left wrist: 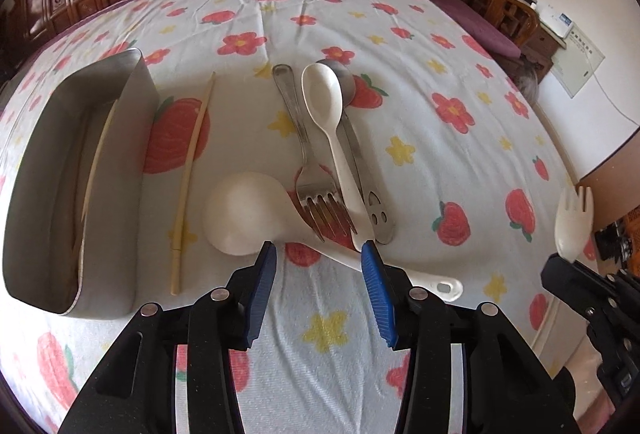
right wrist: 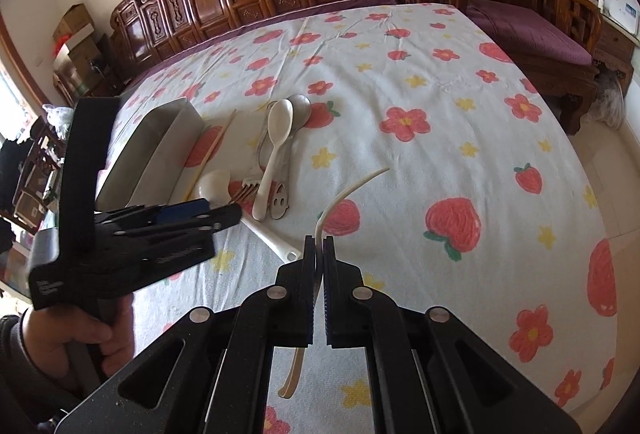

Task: Organize utensils
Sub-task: 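Grasp the cream plastic rice paddle with the left tool while the right tool holds the white fork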

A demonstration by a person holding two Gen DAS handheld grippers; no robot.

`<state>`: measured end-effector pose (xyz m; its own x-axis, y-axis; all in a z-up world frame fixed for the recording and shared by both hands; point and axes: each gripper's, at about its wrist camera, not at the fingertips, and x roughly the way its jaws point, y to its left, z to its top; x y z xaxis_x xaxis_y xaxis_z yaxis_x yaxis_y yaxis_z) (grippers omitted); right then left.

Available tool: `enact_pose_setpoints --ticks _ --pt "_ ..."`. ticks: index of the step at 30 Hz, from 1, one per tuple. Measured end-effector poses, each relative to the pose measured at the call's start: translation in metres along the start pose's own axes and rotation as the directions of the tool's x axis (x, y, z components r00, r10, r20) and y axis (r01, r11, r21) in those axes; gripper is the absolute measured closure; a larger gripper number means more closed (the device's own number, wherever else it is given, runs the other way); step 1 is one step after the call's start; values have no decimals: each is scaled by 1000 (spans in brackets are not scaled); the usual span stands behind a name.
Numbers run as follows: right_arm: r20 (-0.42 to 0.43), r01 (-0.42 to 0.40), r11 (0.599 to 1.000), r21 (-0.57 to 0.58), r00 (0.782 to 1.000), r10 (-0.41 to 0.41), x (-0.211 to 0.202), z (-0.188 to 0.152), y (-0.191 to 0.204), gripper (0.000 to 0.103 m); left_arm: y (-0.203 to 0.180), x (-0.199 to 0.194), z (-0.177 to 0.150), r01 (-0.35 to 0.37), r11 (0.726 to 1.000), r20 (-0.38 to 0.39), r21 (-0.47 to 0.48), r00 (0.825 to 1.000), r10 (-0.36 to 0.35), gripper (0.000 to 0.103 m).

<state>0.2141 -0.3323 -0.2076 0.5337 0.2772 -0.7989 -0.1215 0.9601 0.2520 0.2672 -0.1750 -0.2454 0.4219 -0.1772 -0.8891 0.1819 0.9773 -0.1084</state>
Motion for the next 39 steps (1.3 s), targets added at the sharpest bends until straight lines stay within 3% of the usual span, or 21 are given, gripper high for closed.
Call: enact_pose_setpoints --ticks 5,12,16,19,21,23,31,39 --pt "-1 16 1000 -10 1000 -16 -2 0 -1 99 -10 12 0 -63 998 -27 9 998 64 59" --pt "-1 34 999 -19 999 -34 -2 0 -4 99 -8 22 5 -140 990 -39 -4 989 140 46" --pt "11 31 999 -28 999 -31 -6 1 -2 99 -2 21 4 -151 988 -32 -14 988 151 45" --pt "11 29 999 -26 1000 -29 -7 0 -1 99 3 17 0 -149 989 -28 -14 988 149 60" --pt "14 24 999 -25 1000 -24 -8 0 -1 99 6 14 -1 -150 989 -36 -22 988 149 77" --pt "15 21 999 -26 1000 -21 -8 0 0 98 11 9 -7 -143 989 -55 -42 989 140 84" --pt "6 7 999 -32 1000 -6 -7 -1 3 99 20 5 -10 -95 992 -80 -87 993 88 85" --pt "5 4 999 -38 1000 -4 -6 -2 5 99 22 10 2 -97 992 -67 -77 994 91 84"
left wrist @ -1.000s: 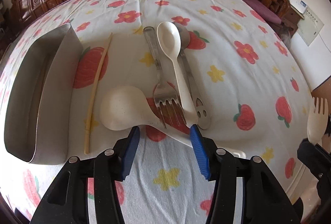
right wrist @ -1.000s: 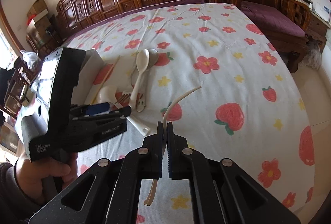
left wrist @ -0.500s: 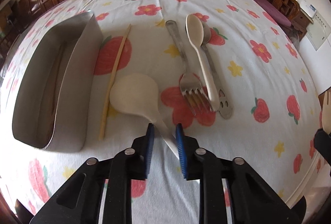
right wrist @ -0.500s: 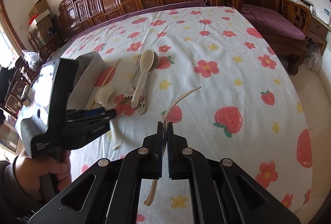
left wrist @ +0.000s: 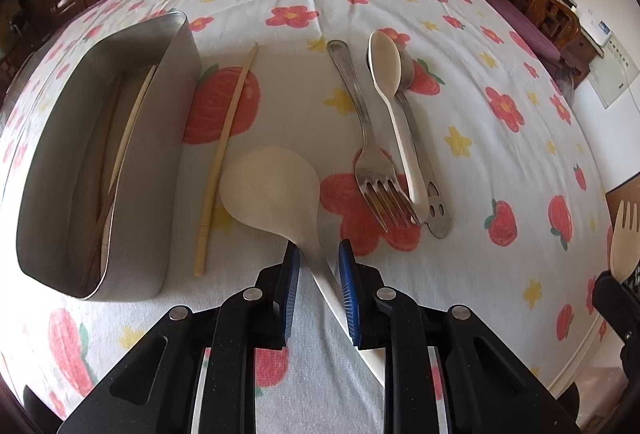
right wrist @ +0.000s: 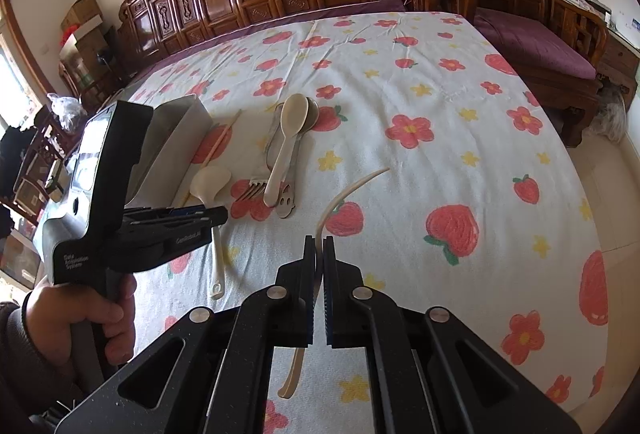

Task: Organize utensils
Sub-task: 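Grasp the cream plastic rice paddle with the left tool while the right tool holds the white fork, then carry the rice paddle into the tray and open the left tool while the right tool holds the fork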

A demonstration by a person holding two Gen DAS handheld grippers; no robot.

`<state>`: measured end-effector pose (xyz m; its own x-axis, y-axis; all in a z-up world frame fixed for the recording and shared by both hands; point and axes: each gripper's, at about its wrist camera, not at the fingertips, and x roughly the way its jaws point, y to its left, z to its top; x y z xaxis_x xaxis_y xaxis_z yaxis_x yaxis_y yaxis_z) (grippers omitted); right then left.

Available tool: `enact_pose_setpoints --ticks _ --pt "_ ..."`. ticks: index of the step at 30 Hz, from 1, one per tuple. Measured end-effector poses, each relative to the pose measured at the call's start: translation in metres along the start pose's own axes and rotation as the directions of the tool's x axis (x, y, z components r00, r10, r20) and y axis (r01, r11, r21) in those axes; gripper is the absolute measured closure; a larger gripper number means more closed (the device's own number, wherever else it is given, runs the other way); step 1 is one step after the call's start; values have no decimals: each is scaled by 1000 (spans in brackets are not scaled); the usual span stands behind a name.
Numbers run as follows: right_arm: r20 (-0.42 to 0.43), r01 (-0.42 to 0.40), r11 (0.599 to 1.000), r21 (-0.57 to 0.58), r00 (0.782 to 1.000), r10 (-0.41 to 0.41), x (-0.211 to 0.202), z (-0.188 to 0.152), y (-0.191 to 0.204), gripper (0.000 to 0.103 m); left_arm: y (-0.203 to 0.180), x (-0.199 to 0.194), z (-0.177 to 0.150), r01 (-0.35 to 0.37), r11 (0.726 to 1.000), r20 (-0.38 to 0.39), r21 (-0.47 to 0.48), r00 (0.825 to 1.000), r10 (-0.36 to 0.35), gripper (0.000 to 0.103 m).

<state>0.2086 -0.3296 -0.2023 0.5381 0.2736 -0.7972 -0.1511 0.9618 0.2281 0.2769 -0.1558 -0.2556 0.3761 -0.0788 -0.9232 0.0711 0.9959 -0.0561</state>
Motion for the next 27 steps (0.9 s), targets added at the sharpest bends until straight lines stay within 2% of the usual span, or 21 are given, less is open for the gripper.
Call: enact_pose_setpoints --ticks 1,3,4,6,18,27 --pt "-3 0 1000 -1 1000 0 1 -1 0 99 -1 1 1 -4 1000 5 5 1000 4 84" --pt "-5 0 1000 -2 1000 0 2 -1 0 98 -1 0 0 -3 1000 13 14 1000 3 96" --pt "-7 2 1000 -3 1000 -2 3 -1 0 99 -1 -2 0 37 999 22 6 999 -37 98" --pt "-9 4 1000 -1 1000 -4 4 -1 -1 99 -4 -4 0 38 999 27 14 999 -39 100" --pt "0 -22 1000 5 1000 22 2 1 -2 98 -22 -39 3 63 994 98 93 993 -72 100" --pt "14 -62 998 -3 998 62 -3 2 4 99 -14 -69 0 63 988 111 141 991 -79 100"
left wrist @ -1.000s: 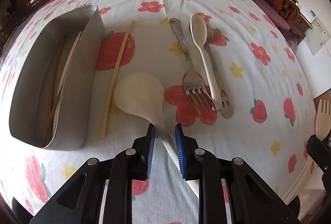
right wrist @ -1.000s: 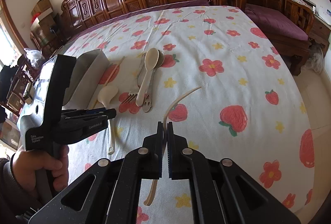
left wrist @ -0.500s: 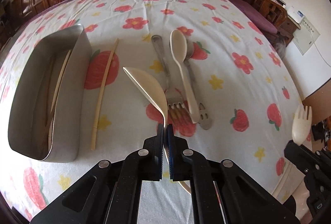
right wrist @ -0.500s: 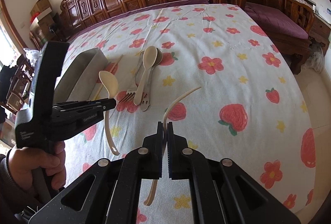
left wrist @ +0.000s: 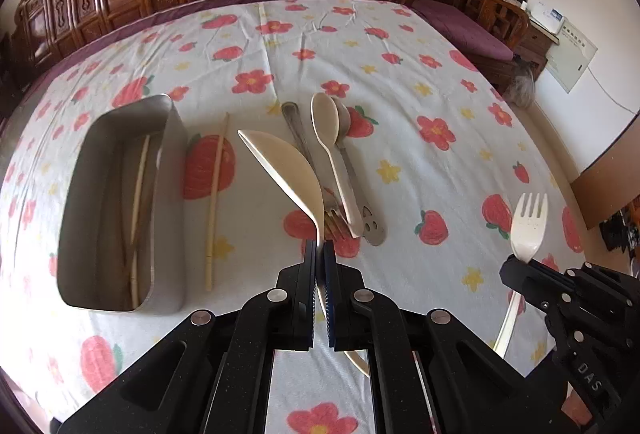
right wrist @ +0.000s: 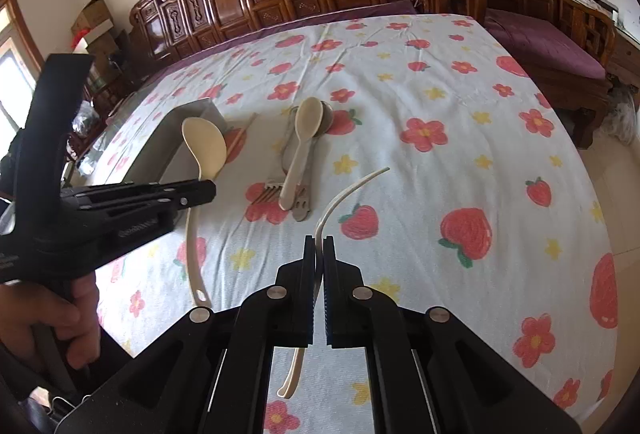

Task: Organize utensils
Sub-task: 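Carry the rice paddle into the tray and open the left tool while the right tool holds the fork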

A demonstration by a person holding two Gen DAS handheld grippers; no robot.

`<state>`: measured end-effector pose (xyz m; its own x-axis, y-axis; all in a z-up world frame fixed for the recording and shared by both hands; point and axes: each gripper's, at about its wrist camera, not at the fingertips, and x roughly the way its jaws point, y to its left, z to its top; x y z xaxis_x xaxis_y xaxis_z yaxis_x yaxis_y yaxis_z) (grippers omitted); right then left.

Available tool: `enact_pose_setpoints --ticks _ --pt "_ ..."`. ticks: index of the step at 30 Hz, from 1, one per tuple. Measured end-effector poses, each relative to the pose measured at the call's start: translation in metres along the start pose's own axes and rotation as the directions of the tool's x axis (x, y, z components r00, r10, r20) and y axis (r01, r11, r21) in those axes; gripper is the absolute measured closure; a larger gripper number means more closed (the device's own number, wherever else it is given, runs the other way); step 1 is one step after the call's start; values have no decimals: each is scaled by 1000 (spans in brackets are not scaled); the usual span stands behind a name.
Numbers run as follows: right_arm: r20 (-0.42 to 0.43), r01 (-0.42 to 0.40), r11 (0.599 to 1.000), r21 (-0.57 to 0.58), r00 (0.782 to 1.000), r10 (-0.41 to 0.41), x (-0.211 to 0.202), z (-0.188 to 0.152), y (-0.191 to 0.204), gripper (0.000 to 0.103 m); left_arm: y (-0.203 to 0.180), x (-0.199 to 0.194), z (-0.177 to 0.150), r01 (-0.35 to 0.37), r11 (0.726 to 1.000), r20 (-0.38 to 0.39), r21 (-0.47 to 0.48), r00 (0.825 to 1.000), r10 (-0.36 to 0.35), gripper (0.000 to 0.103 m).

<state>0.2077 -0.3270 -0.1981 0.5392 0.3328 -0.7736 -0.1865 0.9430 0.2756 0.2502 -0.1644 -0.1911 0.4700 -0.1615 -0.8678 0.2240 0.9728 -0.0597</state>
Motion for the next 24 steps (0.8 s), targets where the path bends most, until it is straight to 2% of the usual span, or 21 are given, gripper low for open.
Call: enact_pose_setpoints --ticks 5,13,24 --pt "12 -26 1000 -16 1000 26 -2 0 7 99 11 -17 -1 4 1000 14 7 1000 -5 100" --pt "21 -11 999 -45 1000 11 -1 3 20 99 37 -34 -9 27 1000 26 -9 999 -27 100" --pt "40 -25 997 -75 999 28 3 37 60 99 87 -63 -2 44 998 84 -42 996 -40 100"
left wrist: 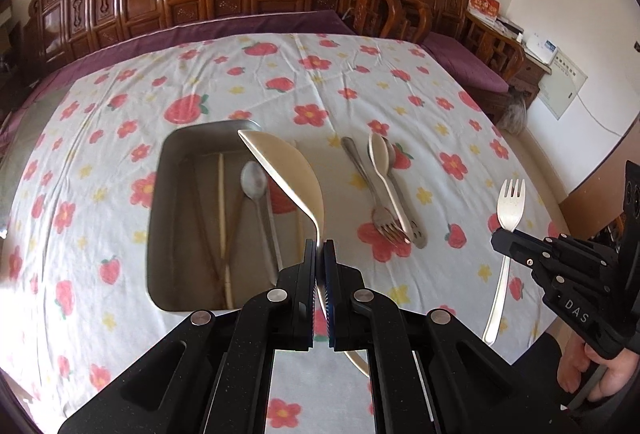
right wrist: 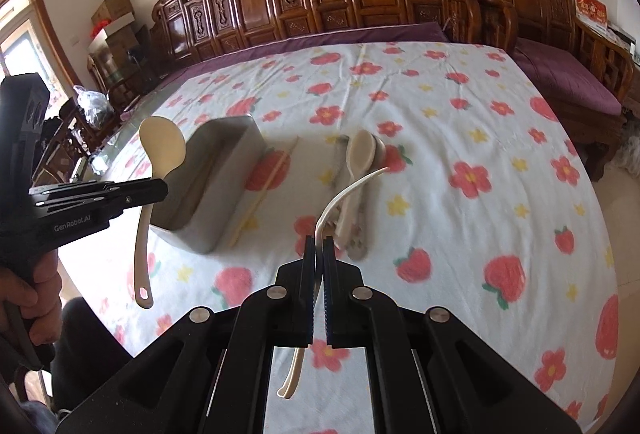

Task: Organize utensils
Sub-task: 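Carry the rice paddle into the tray and open the left tool while the right tool holds the fork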

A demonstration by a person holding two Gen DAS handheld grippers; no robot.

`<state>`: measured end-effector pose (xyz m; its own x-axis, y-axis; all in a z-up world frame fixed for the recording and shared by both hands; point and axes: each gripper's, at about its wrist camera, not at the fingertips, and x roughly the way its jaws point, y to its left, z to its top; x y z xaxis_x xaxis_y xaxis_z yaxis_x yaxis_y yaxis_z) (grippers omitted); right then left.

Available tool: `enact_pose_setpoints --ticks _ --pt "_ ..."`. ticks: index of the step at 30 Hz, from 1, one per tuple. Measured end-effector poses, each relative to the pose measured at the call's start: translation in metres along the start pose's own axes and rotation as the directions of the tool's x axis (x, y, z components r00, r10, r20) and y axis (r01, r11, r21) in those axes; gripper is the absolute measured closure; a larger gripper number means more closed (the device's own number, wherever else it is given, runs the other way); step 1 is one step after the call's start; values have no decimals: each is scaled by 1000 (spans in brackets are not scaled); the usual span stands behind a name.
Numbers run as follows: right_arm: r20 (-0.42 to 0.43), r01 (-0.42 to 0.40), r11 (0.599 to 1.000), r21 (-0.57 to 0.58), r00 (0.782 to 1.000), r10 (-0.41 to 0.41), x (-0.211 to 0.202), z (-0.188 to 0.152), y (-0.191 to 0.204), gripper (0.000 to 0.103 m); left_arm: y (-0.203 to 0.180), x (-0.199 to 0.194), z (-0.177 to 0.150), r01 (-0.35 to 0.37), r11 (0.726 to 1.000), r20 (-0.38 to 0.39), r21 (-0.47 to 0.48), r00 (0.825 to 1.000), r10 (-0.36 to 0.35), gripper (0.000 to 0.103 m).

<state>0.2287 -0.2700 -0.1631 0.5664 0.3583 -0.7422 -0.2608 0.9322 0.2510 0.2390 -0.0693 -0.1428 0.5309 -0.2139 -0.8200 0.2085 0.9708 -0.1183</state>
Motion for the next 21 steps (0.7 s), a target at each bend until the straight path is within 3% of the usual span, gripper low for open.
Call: enact_pose_setpoints --ticks 15,21 --pt "-26 -57 994 -93 998 55 48 47 83 99 87 20 19 -18 998 4 -61 1000 18 100" --pt "-39 -63 991 -119 997 59 60 55 104 99 106 32 25 -18 997 -2 -77 1000 18 100"
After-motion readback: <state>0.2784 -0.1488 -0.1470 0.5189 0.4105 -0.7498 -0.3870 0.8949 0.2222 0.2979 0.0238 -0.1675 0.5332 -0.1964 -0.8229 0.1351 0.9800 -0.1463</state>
